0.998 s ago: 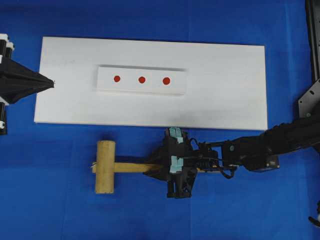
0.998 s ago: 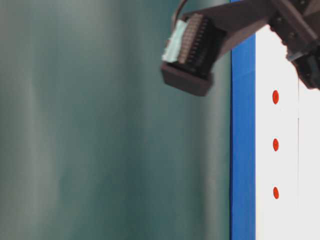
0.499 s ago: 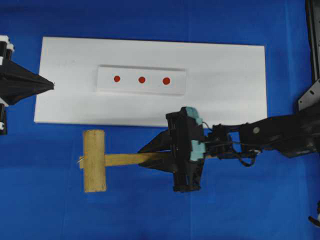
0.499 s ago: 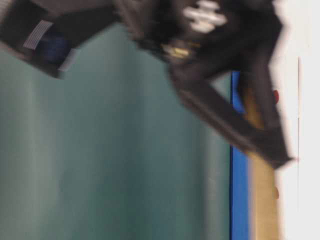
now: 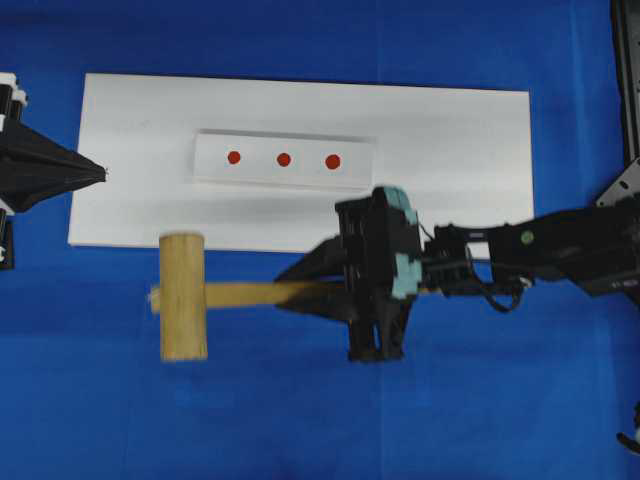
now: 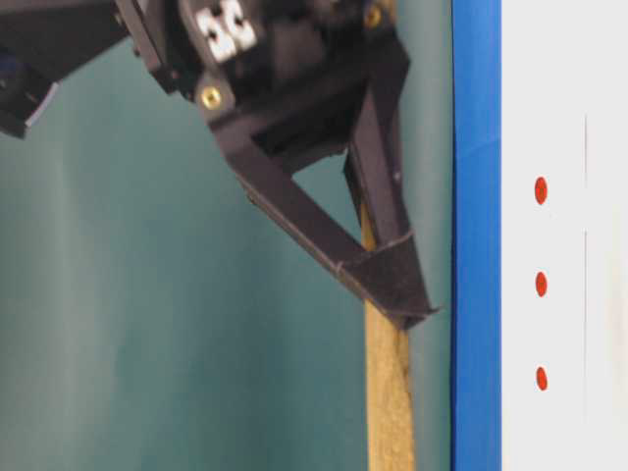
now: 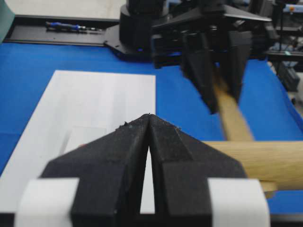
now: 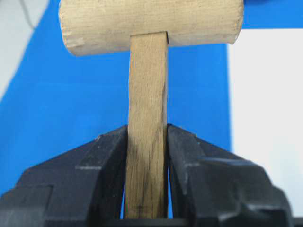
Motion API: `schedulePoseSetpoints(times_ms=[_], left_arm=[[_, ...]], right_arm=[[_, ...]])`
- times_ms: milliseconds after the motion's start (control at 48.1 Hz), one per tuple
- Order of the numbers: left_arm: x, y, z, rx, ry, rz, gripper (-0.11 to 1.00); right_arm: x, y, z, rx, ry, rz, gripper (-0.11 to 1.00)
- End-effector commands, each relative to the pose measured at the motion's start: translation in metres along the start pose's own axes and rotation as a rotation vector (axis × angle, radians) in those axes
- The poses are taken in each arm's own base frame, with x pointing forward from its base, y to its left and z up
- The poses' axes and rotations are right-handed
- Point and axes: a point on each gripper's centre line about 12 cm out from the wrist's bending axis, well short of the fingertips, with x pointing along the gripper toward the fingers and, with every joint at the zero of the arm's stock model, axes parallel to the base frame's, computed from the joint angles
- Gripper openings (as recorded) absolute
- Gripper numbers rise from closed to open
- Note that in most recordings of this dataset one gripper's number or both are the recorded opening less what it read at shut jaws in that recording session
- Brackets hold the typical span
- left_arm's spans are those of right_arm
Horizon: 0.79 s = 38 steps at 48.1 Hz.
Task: Hit the mark with a hammer.
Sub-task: 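Carry the mallet over the white board with the right gripper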
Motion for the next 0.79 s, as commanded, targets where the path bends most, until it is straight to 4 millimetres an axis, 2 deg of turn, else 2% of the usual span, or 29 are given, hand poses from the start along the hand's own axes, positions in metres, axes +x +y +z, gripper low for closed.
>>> schedulePoseSetpoints(times_ms=[0,208,416,769], left_arm=[[0.001,-0.001,0.004,-0.003,-0.012,-0.003,0.00],[0.001,-0.001,0.003,-0.003,-0.009,-0.003,0.00],[0.001,-0.001,0.002,-0.003,-0.006,-0.003,0.00],[0.001,-0.001,0.001,-0.003,-0.003,-0.003,0.00]], right_arm=[[-0.007,-0.010,0.026,-0.003,-0.070,-0.018,0.09],[-0.014,-0.053,0.038,-0.062,-0.094,-0.123,0.09],[-0.019,-0.082,0.045,-0.096,-0.097,-0.196,0.09],[-0.019,-0.086,0.047,-0.191,-0.093,-0.208,0.09]])
